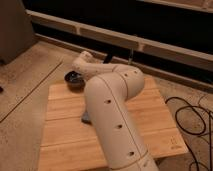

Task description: Push the ceramic bowl across the table

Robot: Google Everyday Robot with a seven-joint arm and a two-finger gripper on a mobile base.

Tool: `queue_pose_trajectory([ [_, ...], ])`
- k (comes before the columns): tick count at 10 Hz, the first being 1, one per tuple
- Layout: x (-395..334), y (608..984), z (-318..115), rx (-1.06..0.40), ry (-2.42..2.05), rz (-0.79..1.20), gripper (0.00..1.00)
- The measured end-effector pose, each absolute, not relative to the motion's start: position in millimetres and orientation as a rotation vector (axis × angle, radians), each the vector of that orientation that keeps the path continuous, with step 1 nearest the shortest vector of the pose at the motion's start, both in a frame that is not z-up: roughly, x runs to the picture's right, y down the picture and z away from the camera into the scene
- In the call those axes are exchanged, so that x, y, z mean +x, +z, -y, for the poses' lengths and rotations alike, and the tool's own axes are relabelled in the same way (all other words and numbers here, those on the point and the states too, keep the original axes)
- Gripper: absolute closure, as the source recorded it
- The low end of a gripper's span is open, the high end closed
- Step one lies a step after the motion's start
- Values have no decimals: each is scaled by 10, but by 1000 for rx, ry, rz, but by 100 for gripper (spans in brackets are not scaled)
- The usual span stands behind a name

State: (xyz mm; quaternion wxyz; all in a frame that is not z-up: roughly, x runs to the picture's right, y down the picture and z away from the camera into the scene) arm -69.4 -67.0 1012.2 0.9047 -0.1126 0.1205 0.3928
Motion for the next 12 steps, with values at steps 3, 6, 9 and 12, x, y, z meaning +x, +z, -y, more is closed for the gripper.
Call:
queue_pose_trajectory([
  [3,-724,10121,665,-234,809,-247,35],
  [6,-724,10121,664,-234,809,-247,35],
  [9,-721,10122,664,-234,809,-248,35],
  [12,-715,10122,664,-234,809,-248,35],
])
